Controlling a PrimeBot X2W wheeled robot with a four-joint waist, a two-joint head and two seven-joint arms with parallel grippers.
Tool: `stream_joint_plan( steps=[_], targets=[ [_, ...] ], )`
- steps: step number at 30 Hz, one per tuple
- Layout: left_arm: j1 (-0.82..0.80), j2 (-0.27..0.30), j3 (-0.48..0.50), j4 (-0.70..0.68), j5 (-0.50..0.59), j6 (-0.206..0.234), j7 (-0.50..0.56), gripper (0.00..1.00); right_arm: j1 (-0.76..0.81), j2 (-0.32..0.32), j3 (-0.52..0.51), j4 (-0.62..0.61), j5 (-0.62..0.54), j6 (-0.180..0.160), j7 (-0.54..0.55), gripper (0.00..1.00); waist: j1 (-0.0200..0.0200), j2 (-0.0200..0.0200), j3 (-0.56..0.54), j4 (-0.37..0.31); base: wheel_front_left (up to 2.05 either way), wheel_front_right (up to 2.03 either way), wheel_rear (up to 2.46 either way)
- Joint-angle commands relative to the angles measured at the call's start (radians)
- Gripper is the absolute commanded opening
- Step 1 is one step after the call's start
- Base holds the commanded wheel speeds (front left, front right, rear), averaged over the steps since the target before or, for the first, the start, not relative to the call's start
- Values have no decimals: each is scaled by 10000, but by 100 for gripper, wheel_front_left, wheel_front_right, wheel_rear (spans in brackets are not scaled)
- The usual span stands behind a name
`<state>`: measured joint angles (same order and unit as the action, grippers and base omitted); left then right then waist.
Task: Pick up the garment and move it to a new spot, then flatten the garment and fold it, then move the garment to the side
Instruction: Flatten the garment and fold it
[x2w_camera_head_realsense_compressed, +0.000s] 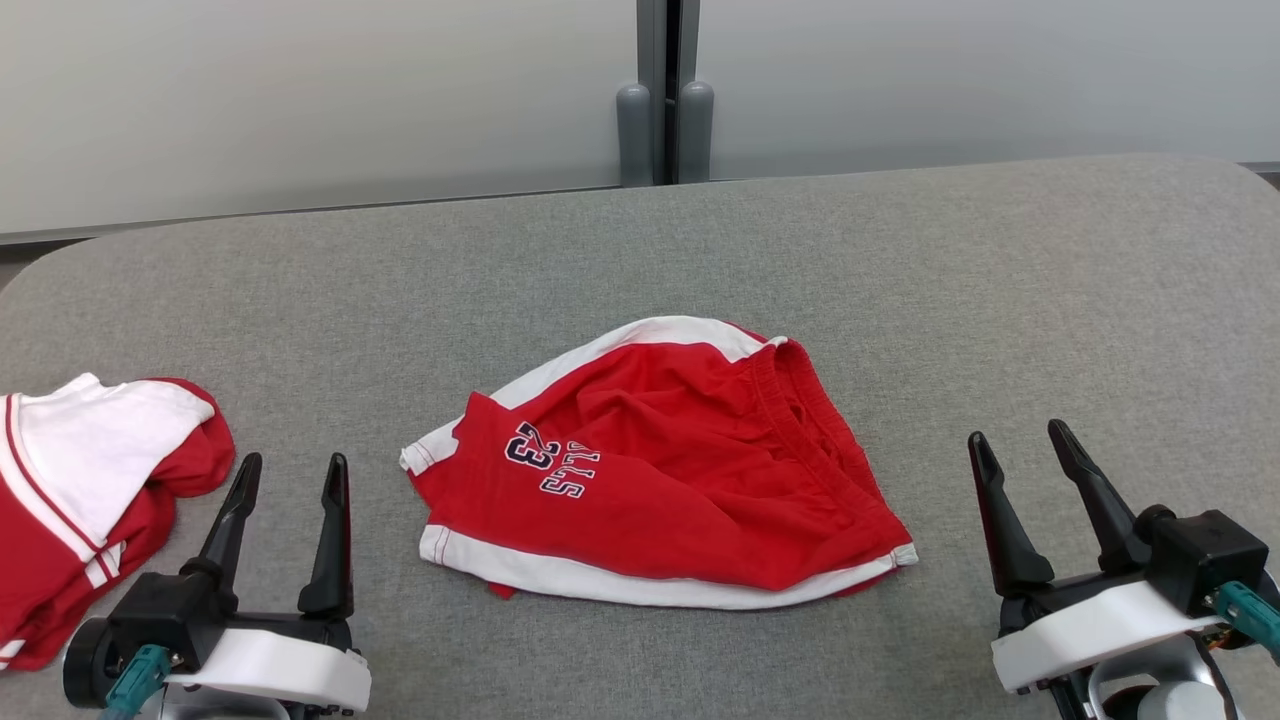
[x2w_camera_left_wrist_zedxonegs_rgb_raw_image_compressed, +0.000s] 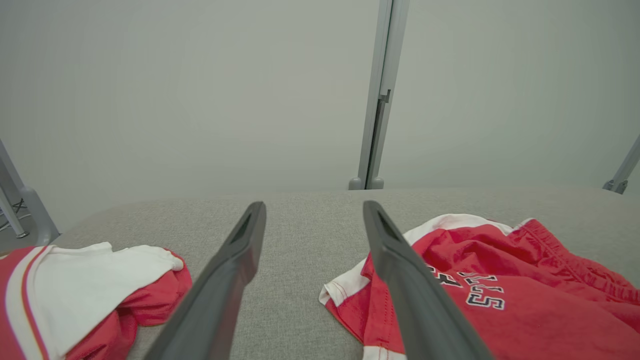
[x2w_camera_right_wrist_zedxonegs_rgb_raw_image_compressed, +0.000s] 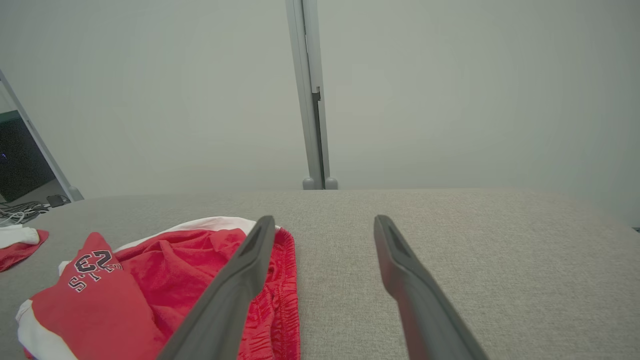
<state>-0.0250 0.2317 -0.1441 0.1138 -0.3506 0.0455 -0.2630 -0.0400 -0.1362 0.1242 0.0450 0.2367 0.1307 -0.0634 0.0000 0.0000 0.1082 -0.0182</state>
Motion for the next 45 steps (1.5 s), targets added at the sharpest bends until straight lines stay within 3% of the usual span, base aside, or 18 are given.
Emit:
stream_joint_plan(
  steps=[1,15,22,31,32,36,45],
  targets=[
    [81,7,-9,-32,43,93,39,100,75,4,-10,-73,-49,0,2,100,0,0,-14,13,0,0,0],
    [5,-28,-270,-112,26,180,187,100,93,-2,-67,-193,-39,-1,90,100,0,0,6,90,0,0,0],
    [-357,-134,-963,531,-151,-366,1071,100,-22,71,12,-184,29,0,143,100,0,0,282,153,0,0,0],
    [-1240,-516,-1405,3253,-677,-1154,1293,100,-167,130,186,161,206,0,16,100,0,0,767,8,0,0,0],
    [-1319,-553,-1413,3496,-754,-1211,1334,91,-160,133,195,203,224,0,4,100,0,0,803,-6,0,0,0],
    [-1704,-578,-1466,4055,-953,-1413,1172,0,-75,157,234,377,286,0,-13,100,0,0,889,-25,0,0,0],
    [-2043,-442,-1620,4487,-1084,-1585,857,0,512,-26,1100,810,398,0,224,100,0,0,972,-5,0,0,0]
  ],
)
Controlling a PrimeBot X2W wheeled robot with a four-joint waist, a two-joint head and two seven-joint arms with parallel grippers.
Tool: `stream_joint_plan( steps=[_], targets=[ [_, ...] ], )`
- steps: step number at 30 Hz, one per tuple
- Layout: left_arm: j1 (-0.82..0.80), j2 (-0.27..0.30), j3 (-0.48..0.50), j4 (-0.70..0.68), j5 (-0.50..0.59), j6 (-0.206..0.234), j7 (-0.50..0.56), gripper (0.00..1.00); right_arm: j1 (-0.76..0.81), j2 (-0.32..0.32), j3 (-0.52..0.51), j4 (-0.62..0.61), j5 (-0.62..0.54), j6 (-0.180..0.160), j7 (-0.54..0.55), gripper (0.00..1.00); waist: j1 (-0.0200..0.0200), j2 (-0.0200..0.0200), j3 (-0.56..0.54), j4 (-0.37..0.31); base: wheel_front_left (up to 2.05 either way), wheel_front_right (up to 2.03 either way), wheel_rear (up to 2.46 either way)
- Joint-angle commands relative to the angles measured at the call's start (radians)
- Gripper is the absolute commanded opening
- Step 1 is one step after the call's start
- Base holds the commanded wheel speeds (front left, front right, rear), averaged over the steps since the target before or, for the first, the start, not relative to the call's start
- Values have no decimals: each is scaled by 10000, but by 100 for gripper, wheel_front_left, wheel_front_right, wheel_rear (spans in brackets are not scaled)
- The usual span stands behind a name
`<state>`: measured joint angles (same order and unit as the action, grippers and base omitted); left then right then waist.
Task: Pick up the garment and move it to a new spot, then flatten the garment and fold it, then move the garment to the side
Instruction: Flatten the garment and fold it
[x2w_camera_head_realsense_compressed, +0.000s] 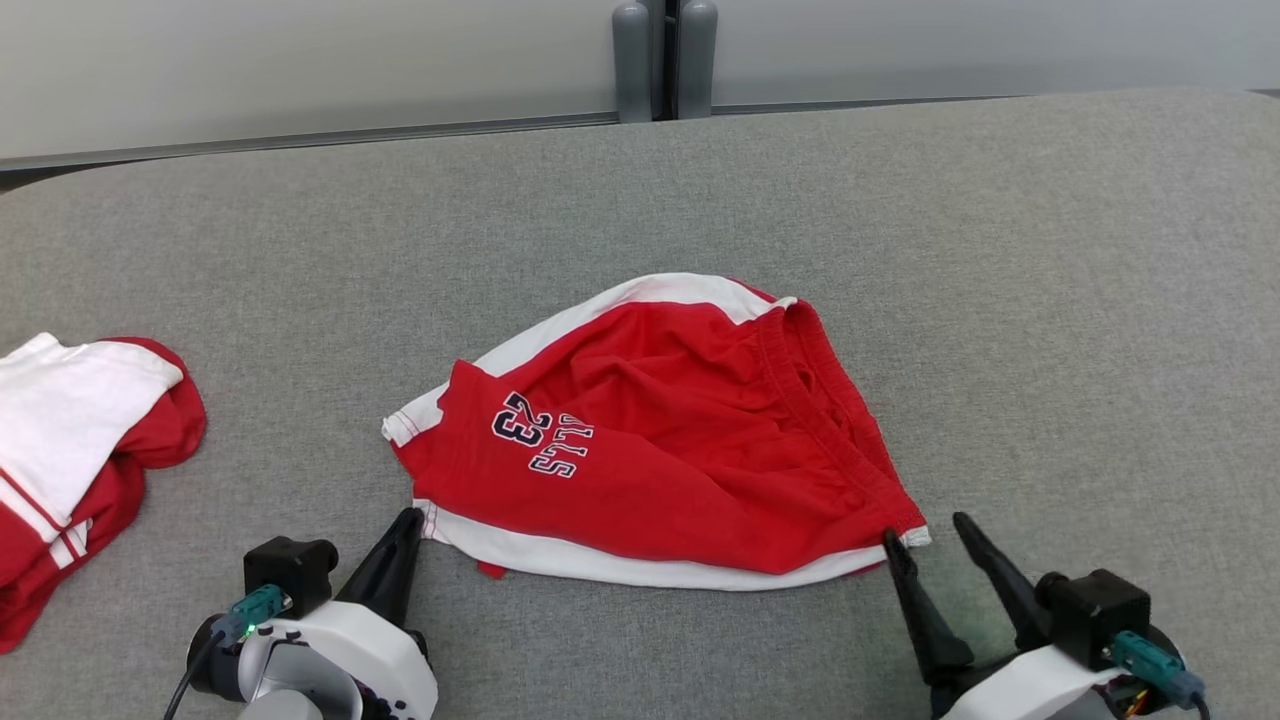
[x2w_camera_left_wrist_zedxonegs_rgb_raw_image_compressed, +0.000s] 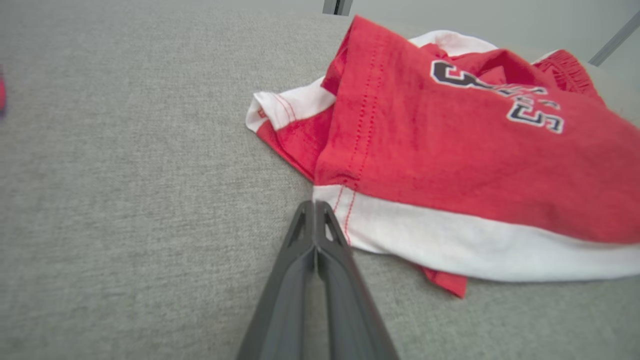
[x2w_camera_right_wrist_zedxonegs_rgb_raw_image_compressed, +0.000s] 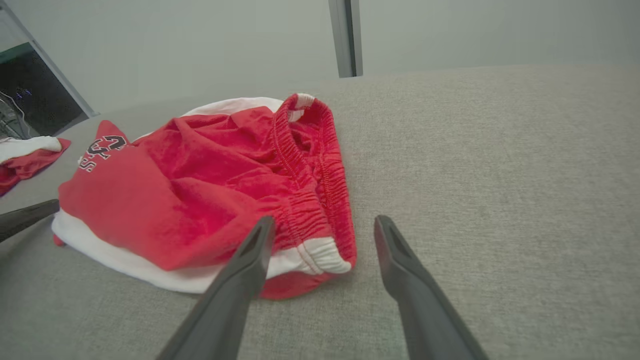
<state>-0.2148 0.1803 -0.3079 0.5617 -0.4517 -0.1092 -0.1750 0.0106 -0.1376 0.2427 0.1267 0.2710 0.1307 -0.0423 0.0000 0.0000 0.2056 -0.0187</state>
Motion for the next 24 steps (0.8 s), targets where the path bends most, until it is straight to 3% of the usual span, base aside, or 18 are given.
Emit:
stream_joint_plan(
  steps=[1,9,10,11,13,20,24],
  targets=[
    [-176,82,13,23,-86,-33,-40,0,49,-10,64,40,87,0,32,100,0,0,8,-3,0,0,0],
    [-248,9,0,-6,-57,57,-413,0,-366,-216,834,753,225,0,185,100,0,0,4,112,0,0,0],
    [-233,7,26,-47,-59,109,-438,0,-419,-252,838,816,257,0,179,49,0,0,-4,134,0,0,0],
    [-200,-3,34,-92,-57,150,-443,0,-458,-287,855,888,275,0,156,37,0,0,-28,160,0,0,0],
    [-122,-21,103,-308,-91,248,-526,0,-532,-311,912,980,353,0,182,0,0,0,-62,198,0,0,0],
    [27,140,164,-1490,92,522,-654,0,-754,-501,931,659,646,0,-140,0,0,0,-153,289,0,0,0],
    [104,319,257,-2925,221,799,-694,0,-927,-733,794,-90,664,-1,-603,0,0,0,-275,256,0,0,0]
  ],
)
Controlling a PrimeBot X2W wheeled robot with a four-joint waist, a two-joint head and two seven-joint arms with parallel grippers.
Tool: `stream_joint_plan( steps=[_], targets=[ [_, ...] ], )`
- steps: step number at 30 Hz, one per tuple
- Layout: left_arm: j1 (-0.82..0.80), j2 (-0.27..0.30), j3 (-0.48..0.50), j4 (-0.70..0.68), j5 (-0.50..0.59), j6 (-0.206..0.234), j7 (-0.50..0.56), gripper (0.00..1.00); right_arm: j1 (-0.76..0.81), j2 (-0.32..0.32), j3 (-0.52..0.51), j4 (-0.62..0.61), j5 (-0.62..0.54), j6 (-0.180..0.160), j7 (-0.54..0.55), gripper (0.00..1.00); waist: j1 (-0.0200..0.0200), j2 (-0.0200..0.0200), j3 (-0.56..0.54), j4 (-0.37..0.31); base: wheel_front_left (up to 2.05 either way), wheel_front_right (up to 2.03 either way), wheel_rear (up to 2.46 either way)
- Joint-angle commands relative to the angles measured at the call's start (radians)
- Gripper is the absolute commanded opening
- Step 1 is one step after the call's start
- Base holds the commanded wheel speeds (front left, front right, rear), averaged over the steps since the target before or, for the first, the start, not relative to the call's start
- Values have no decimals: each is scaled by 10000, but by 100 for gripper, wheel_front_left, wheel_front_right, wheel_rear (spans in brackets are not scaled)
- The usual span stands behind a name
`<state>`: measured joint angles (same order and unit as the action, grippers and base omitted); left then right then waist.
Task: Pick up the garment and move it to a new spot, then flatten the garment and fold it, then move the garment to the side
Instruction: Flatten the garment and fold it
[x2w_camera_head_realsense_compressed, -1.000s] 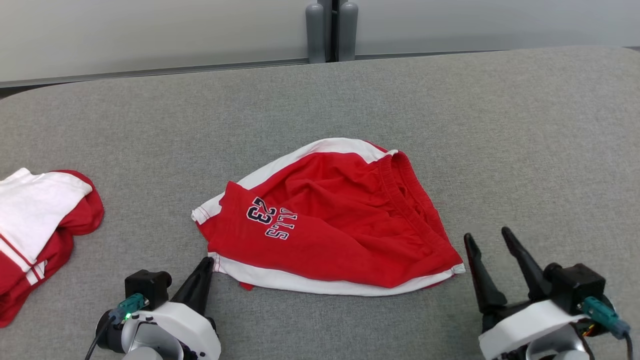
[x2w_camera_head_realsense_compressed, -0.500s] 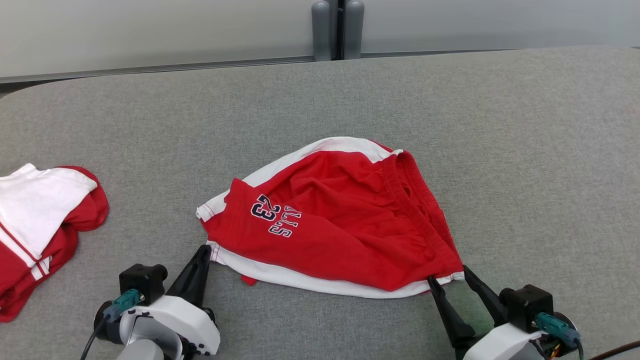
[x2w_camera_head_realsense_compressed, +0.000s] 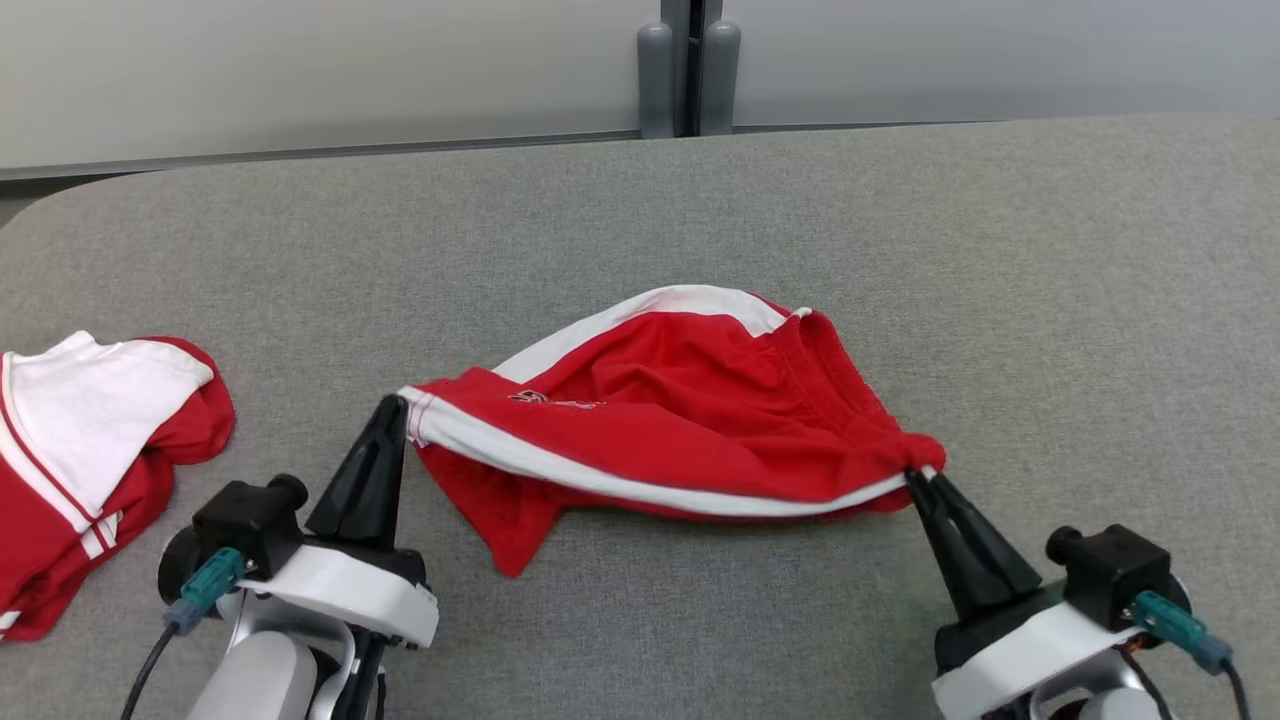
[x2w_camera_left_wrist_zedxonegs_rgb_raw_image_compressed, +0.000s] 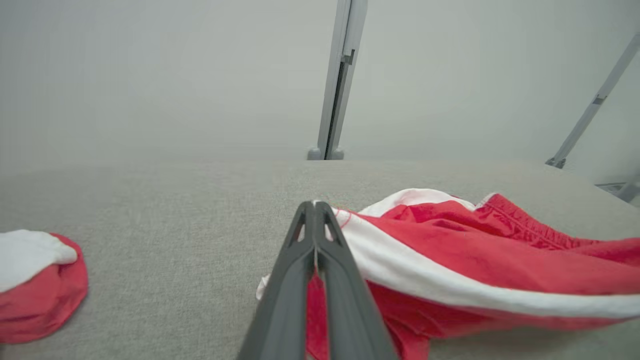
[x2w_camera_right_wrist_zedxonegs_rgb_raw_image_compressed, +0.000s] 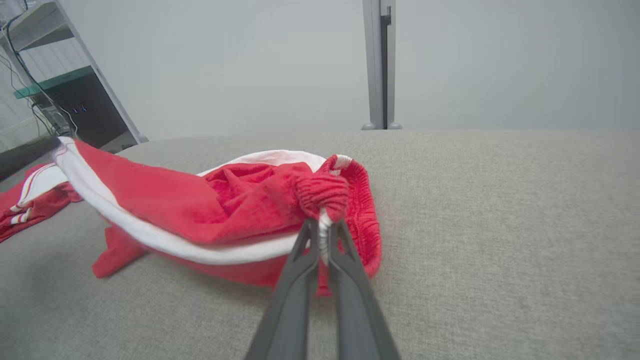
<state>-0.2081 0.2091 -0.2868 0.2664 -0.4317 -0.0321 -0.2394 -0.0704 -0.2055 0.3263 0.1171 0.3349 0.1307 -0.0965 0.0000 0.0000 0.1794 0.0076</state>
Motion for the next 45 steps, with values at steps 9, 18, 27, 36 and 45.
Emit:
stream_joint_plan(
  steps=[9,18,27,36,45],
  targets=[
    [-646,501,480,-3582,345,558,166,0,-1076,-716,-877,-1956,-300,-1,-402,0,0,0,-435,-179,0,0,0],
    [-2389,929,780,-5667,640,779,1136,0,-2155,-995,-1823,-3527,-658,-1,243,0,0,0,-650,-435,0,0,0],
    [-4100,885,646,-5063,330,484,1827,0,-3162,-926,-1966,-3396,-344,-1,447,0,0,0,-75,-655,0,0,0],
    [-7257,410,668,-2340,83,-45,1329,0,-6228,-1233,-1314,-1810,169,-1,124,0,0,0,1920,-592,0,0,0],
    [-10268,24,519,1557,334,-420,281,0,-9831,-754,-210,1549,590,-1,-846,0,0,0,2707,-606,0,0,0]
  ],
)
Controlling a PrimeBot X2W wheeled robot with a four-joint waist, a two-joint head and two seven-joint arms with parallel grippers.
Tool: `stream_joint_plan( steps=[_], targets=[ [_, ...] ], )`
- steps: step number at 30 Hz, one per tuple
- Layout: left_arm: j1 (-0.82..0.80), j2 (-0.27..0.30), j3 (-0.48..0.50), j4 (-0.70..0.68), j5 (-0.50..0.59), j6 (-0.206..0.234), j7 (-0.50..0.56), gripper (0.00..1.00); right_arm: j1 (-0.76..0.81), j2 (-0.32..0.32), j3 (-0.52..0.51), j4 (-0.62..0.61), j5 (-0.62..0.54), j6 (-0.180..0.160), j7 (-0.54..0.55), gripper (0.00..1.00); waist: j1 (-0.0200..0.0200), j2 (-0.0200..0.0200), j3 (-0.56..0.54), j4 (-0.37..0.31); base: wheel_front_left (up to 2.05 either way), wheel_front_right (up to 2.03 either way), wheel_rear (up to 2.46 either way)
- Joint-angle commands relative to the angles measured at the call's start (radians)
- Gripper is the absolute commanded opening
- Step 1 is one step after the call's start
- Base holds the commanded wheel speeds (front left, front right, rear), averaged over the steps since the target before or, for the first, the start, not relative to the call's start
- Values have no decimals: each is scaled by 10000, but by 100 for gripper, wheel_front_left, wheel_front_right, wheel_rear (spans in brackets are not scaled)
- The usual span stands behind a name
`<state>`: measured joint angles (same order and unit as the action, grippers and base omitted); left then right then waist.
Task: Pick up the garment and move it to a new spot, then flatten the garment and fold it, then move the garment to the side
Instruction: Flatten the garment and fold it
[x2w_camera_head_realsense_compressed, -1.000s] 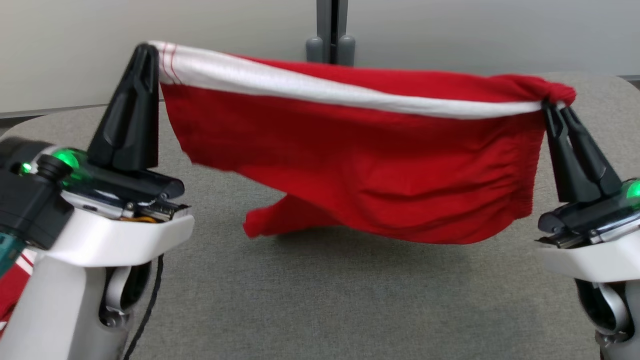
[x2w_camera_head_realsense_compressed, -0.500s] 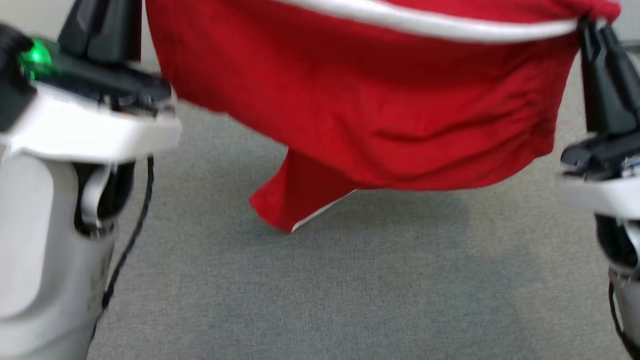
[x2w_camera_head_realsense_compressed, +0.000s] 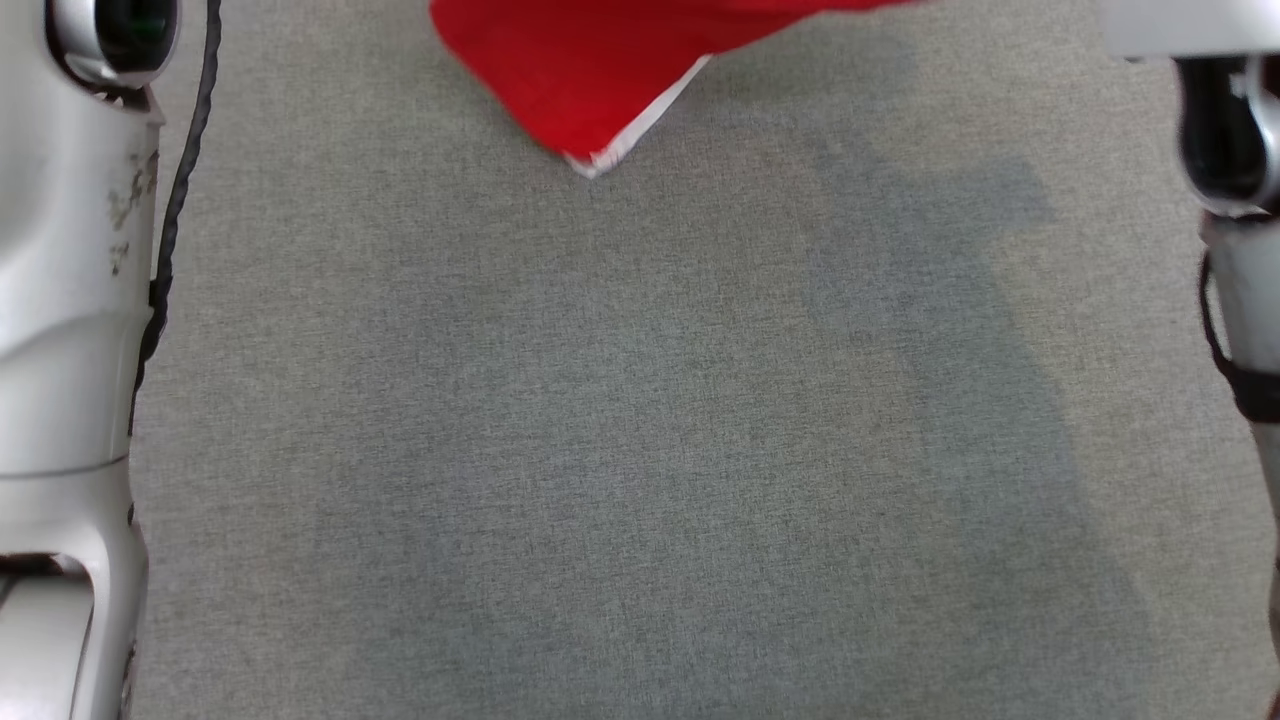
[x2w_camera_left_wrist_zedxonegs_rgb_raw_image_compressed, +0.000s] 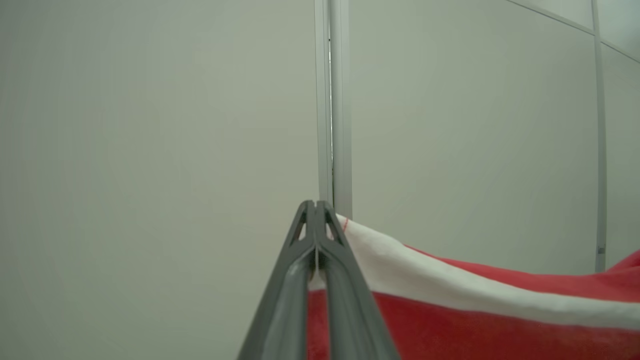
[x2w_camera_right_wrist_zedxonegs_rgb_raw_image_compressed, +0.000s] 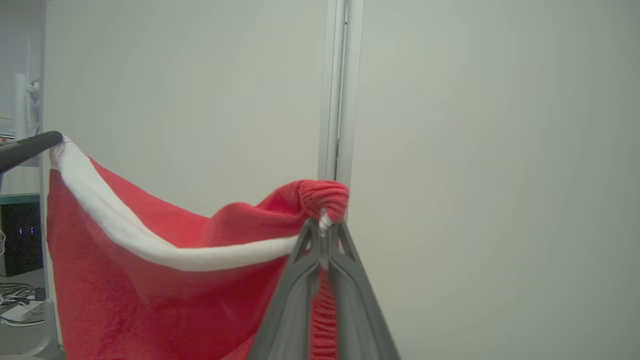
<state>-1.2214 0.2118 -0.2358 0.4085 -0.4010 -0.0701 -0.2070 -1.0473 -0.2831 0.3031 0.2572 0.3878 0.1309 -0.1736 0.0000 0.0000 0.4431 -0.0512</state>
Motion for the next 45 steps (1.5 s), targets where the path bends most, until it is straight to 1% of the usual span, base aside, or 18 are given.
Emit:
stream_joint_plan(
  steps=[1,5,8,10,13,15,17,18,21,30,36,40,44,45],
  targets=[
    [-284,-43,-24,599,51,-77,-149,0,-352,132,188,607,107,-3,-218,0,0,0,87,-32,0,0,0],
    [-287,-324,-204,2430,35,-204,-384,0,-1035,591,702,2500,266,-3,-632,0,0,0,178,-44,0,0,0],
    [89,-589,-254,3633,-99,-306,-500,0,-1152,883,1160,3784,361,-3,-790,0,0,0,302,-8,0,0,0],
    [456,-766,-222,4319,-209,-359,-559,0,-939,1045,1564,4542,478,-2,-867,0,0,0,336,15,0,0,0],
    [1071,-999,-50,4948,-436,-459,-588,0,-441,1229,2066,5393,801,-3,-912,0,0,0,361,55,0,0,0],
    [1699,-1093,180,5029,-548,-514,-583,0,-21,1314,2227,5537,991,-3,-925,0,0,0,363,69,0,0,0],
    [2321,-1166,430,4872,-592,-534,-588,0,599,1318,2275,5411,1159,-3,-930,0,0,0,328,75,0,0,0],
    [2321,-1166,430,4872,-592,-534,-588,0,599,1318,2275,5411,1159,-3,-930,0,0,0,328,75,0,0,0],
    [3391,-1198,806,4400,-453,-582,-588,0,1748,1284,2207,4906,1289,-3,-924,0,0,0,102,50,0,0,0],
    [7274,-1195,1789,2128,153,-611,-591,0,5515,1125,1742,2579,1088,-3,-926,0,0,0,-1135,22,0,0,0],
    [9815,-1205,2071,521,321,-607,-592,0,7889,1014,1400,1115,711,-3,-927,0,0,0,-2088,77,0,0,0],
    [11258,-1177,2120,-570,352,-425,-504,0,9289,877,1310,356,515,-3,-927,0,0,0,-2589,151,0,0,0],
    [12563,-1162,2108,-1983,245,-161,111,0,10500,748,990,-306,284,-3,-819,0,0,0,-2907,255,0,0,0],
    [13151,-1156,2131,-2772,205,38,489,0,11070,797,833,-664,213,-3,-619,0,0,0,-3042,264,0,0,0]
  ],
)
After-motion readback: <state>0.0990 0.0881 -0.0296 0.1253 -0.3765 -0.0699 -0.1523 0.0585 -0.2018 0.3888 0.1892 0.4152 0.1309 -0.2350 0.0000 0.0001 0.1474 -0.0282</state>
